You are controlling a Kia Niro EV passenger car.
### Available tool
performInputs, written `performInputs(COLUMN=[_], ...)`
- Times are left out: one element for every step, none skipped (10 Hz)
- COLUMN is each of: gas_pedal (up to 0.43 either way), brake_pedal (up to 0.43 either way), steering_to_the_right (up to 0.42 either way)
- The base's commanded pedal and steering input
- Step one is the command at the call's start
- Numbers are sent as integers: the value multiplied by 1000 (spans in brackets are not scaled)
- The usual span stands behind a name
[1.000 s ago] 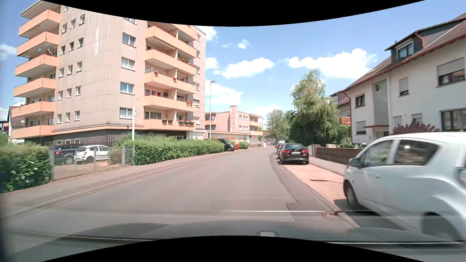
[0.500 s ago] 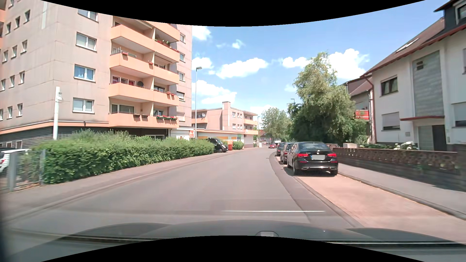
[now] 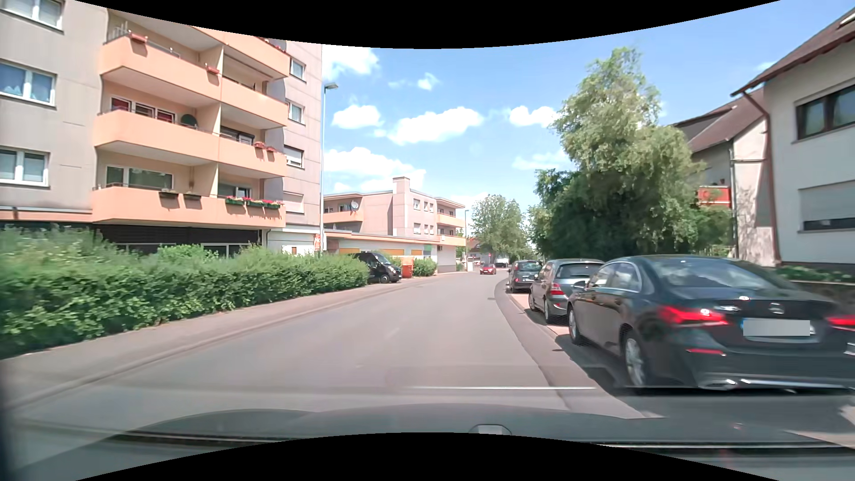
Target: Follow the waypoints while adhering to traffic rules and regulations
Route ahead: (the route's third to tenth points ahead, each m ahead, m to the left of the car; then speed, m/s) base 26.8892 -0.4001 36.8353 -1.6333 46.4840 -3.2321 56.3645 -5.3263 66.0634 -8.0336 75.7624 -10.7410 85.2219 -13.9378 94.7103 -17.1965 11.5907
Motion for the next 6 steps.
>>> performInputs(gas_pedal=[0, 0, 0, 0, 0, 0], brake_pedal=[0, 0, 0, 0, 0, 0], steering_to_the_right=[16, 16, 19, 23, 22, 22])
